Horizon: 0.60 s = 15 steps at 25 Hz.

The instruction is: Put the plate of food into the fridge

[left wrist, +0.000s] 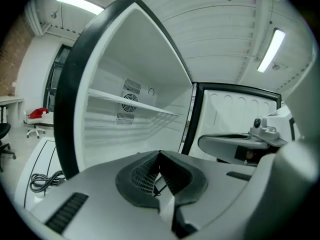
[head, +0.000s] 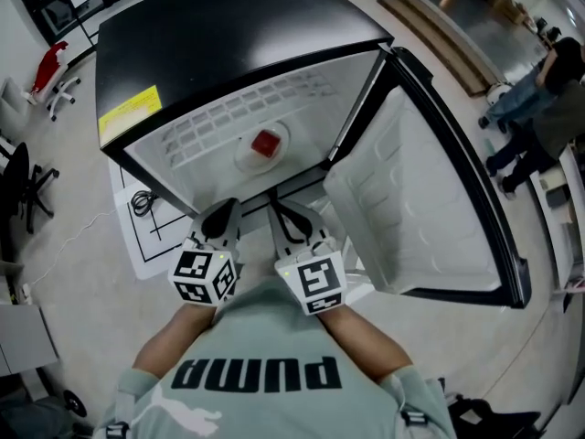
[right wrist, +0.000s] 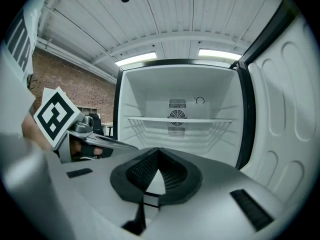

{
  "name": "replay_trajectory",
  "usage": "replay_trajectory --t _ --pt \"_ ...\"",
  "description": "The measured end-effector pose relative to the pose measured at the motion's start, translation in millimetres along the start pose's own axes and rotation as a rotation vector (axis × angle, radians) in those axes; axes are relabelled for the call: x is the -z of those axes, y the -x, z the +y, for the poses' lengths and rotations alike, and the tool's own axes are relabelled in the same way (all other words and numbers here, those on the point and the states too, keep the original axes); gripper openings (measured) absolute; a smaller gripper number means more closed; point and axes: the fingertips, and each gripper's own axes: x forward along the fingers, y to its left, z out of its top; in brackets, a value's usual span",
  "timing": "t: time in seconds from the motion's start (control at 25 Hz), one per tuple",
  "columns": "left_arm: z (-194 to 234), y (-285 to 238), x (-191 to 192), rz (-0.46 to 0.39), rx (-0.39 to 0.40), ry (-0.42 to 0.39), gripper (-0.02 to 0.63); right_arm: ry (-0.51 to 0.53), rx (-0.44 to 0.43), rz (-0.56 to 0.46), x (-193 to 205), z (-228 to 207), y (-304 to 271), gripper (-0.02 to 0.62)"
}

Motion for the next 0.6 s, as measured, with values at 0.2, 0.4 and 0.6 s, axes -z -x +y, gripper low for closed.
replay_trajectory --t 0.2,0.4,0.6 --pt "-7 28 1 -0.02 0.009 -0.002 0.005 0.011 -0.008 0.008 -1 21 9 0.005" --pt "-7 49 4 -0.042 0.014 0.01 0.006 -0.008 0.012 0.007 -3 28 13 0.005" --pt "-10 63 4 -0.056 0.029 0.012 0.006 -0.002 0.031 0.011 -5 31 21 0.005"
